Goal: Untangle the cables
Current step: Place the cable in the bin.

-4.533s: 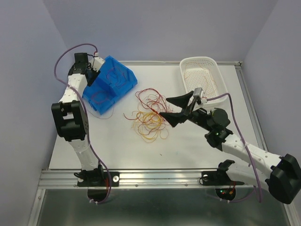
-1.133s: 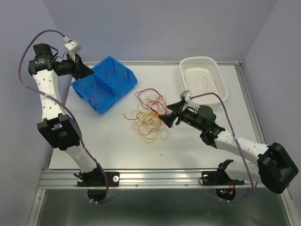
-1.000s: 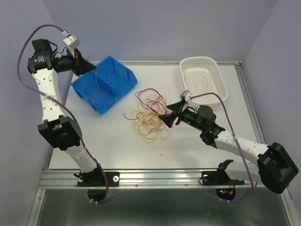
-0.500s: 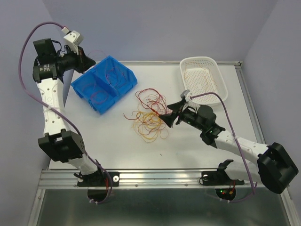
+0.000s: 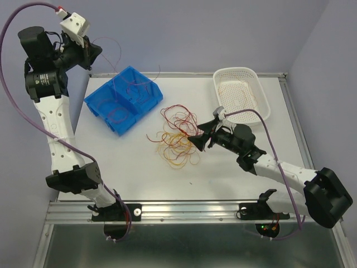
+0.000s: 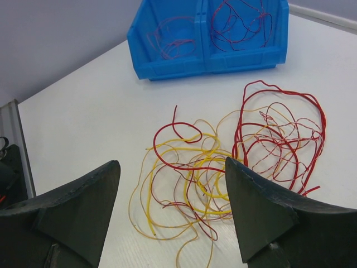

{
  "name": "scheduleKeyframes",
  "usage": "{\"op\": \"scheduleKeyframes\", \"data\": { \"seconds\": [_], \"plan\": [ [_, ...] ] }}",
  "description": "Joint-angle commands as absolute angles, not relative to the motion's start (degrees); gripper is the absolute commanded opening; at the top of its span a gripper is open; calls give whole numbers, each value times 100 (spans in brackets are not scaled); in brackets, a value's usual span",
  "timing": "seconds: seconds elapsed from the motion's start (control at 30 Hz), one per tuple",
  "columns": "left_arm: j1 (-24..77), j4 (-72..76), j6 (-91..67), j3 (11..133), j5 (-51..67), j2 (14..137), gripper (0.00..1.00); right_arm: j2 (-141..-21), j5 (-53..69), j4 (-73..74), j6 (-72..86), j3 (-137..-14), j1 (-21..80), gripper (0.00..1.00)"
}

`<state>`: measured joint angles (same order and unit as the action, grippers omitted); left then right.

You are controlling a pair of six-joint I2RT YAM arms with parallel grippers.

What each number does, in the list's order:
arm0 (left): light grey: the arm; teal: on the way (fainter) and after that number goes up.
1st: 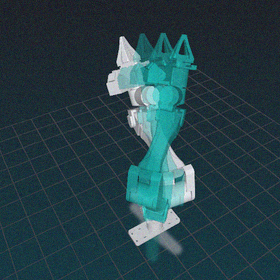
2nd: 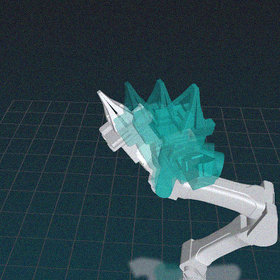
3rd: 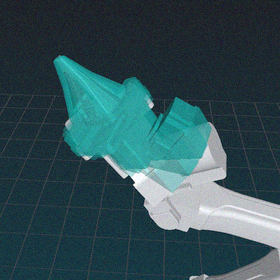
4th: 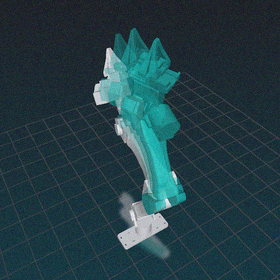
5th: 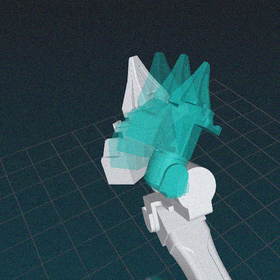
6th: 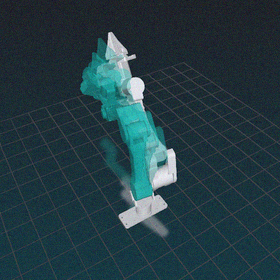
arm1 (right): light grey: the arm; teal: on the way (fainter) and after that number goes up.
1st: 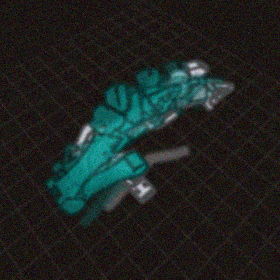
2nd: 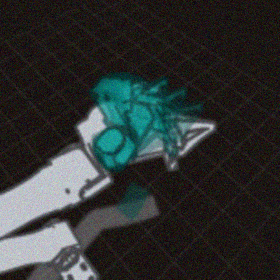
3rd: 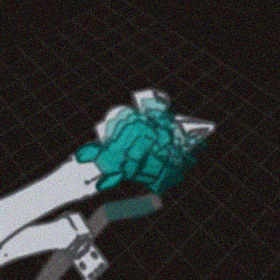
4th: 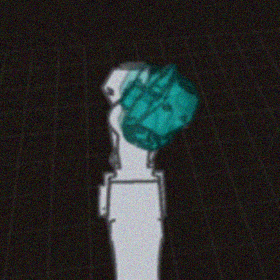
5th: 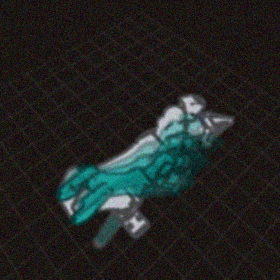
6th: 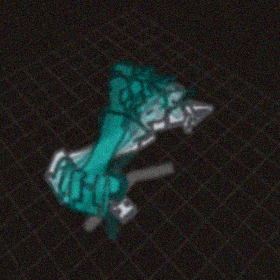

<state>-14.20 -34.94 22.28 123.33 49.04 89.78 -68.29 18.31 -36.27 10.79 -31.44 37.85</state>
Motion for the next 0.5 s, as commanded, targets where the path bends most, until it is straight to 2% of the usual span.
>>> {"op": "scheduleKeyframes", "data": {
  "seconds": [0.0, 0.23, 0.47],
  "plan": [
    [-1397, -3138, 2127, 12138, 4799, 9043, 0, -6838, 1925, -3762, 1134, -3507, 3744, 80],
    [-1397, -3085, 2320, 11594, 4861, 9334, 0, -6812, 1934, -3762, 1134, -3489, 3744, 80],
    [-1634, -2417, 2680, 10127, 4693, 9307, 0, -6838, 1934, -3762, 1134, -3489, 3744, 80]
  ]
}}
